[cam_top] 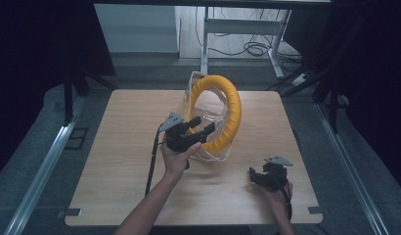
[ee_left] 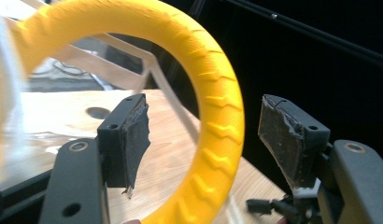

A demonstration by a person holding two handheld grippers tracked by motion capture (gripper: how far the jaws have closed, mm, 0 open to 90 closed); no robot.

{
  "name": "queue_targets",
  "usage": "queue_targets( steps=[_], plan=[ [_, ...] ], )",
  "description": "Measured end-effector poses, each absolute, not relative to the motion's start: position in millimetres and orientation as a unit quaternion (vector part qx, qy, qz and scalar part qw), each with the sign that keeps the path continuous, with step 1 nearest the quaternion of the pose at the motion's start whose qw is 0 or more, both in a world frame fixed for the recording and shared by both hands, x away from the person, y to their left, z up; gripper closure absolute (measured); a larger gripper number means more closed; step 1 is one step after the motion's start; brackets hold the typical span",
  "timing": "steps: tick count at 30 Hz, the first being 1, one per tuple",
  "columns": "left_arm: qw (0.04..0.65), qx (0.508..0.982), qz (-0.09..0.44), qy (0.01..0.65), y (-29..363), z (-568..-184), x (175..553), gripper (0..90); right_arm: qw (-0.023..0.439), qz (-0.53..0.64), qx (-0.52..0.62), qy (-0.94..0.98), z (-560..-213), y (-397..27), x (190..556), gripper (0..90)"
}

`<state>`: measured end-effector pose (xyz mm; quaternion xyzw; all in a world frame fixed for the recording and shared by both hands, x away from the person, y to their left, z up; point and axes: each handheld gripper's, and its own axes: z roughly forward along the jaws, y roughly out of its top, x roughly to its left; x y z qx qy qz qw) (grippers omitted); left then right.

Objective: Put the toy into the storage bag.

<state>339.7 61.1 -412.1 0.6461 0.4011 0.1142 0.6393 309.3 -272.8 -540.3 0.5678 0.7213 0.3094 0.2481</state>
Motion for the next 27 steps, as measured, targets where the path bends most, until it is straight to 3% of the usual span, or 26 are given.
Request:
queue_targets(
  steps=[10,27],
  plan=[
    [0.606,0.682,0.114,0.393,108.5,-422.7,320.6,34.2,0.247,0.309,0.569,0.721,-540.2,-272.7,309.3,18.1],
    [0.557,0.705,0.123,0.421,167.7,-458.1,295.4,34.4,0.248,0.308,0.57,0.72,-540.3,-272.7,309.3,18.1]
  ],
)
